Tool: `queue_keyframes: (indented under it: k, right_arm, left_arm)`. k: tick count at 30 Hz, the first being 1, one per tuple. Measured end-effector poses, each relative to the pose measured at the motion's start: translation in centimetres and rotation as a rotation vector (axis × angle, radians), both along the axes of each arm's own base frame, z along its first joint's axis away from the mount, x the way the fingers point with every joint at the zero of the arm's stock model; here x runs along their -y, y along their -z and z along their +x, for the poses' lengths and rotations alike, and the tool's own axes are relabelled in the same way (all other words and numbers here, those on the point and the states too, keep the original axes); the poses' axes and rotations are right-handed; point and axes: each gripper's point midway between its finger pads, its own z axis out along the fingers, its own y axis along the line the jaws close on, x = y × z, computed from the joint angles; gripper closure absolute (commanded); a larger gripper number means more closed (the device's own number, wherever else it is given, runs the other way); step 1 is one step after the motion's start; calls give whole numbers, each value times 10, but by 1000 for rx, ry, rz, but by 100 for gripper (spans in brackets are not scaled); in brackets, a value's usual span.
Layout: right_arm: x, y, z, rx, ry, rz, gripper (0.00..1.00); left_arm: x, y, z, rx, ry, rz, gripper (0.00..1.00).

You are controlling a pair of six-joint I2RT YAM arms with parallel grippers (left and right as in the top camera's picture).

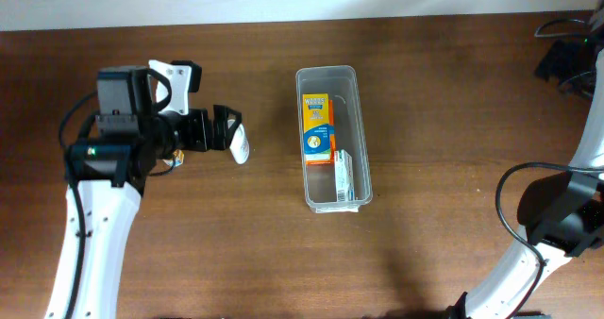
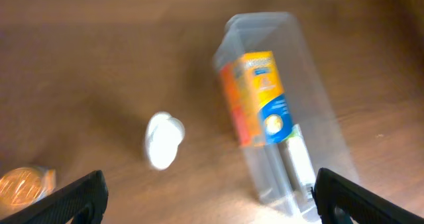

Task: Pack container
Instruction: 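Move the left gripper over the white bottle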

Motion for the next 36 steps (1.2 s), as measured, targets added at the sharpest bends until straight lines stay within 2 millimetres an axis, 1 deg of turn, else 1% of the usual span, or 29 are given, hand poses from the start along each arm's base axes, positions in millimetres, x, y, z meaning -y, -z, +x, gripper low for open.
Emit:
queue_keyframes:
  k: [3, 9, 11, 13, 15, 17, 20, 27, 29, 33, 36]
  right_arm:
    - [0, 0, 0, 0, 1, 0, 2]
    - [0, 0, 0, 1, 1, 1, 2]
    - [0, 0, 0, 0, 0, 0, 2]
    - [0, 0, 0, 0, 1, 0, 2]
    - [0, 0, 0, 0, 1, 0, 2]
    - [0, 0, 0, 0, 1, 0, 2]
    - [0, 0, 0, 0, 0, 0, 2]
    - [0, 0, 0, 0, 0, 0, 2]
    - [0, 0, 0, 0, 1, 0, 2]
    - [0, 0, 0, 0, 0, 0, 2]
    - [0, 0, 0, 0, 0, 0, 2]
  left_arm:
    - [-11, 6, -4, -98, -43, 60, 1]
    - [-27, -11, 10, -173, -91, 174, 1]
    - [-27, -14, 15, -180, -90, 216, 1]
    - [-23, -11, 21, -188, -73, 249, 1]
    - [-18, -2, 24, -210, -46, 265, 1]
    - [-12, 11, 24, -251, -20, 275, 1]
    - [-10, 26, 27, -295, -4, 285, 1]
    - [-8, 49, 36, -340, 5, 292, 1]
    - [-6, 58, 40, -353, 13, 296, 1]
    - [6, 80, 48, -372, 57, 329, 1]
    - [13, 92, 48, -391, 78, 374, 1]
